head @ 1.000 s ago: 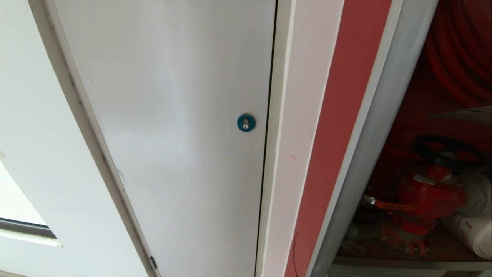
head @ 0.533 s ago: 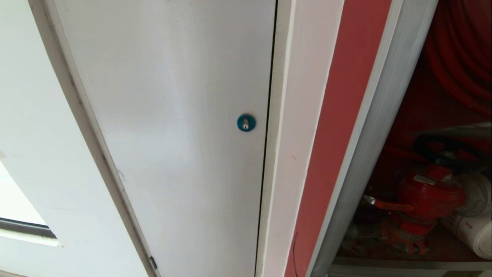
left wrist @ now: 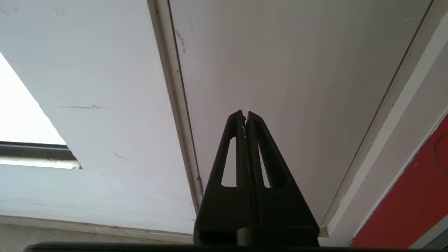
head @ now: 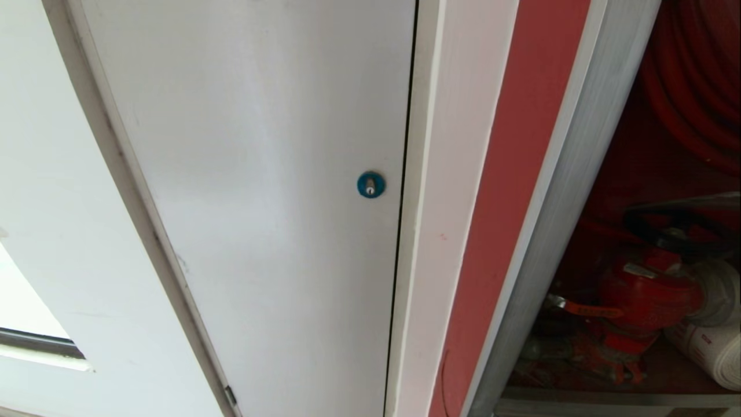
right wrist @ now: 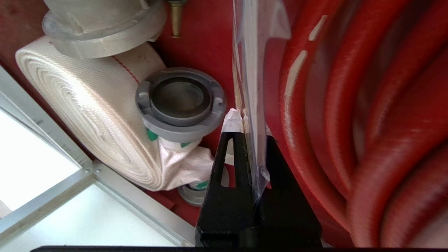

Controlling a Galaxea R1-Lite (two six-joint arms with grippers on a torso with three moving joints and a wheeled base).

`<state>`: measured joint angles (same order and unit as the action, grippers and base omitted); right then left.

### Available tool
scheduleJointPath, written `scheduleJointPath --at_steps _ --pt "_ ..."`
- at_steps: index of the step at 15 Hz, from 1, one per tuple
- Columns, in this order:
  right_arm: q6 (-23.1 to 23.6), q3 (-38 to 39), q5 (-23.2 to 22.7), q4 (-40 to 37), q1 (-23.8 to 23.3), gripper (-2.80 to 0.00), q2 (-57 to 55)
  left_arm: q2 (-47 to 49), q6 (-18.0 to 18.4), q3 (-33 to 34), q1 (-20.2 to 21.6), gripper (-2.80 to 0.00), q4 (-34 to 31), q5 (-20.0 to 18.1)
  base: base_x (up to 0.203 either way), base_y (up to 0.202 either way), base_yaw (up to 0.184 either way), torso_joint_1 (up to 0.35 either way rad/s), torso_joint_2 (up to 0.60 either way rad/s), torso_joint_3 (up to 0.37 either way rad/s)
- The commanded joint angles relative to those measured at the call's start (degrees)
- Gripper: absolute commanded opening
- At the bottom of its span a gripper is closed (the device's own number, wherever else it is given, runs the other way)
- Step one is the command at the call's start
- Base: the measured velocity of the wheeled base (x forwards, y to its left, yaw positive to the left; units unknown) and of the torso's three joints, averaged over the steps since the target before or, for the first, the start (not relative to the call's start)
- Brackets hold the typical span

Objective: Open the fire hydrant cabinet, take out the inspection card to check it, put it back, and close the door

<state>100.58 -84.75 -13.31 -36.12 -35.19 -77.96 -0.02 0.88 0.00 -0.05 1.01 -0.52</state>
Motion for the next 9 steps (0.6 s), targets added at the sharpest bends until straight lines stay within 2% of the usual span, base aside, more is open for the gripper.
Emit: scheduleJointPath --at_steps 1,9 --pt "0.65 0.81 -0.22 -0.26 0.02 -2.80 -0.32 -0.06 0.00 0.35 0.05 -2.80 0.02 -0.03 0.000 0.000 0.000 0.000 0.00 0.000" --pt "1.38 4.07 -0.47 -0.26 1.16 -2.80 1.98 -0.06 0.00 0.35 0.03 -2.80 0.04 0.00 0.000 0.000 0.000 0.000 0.00 0.000"
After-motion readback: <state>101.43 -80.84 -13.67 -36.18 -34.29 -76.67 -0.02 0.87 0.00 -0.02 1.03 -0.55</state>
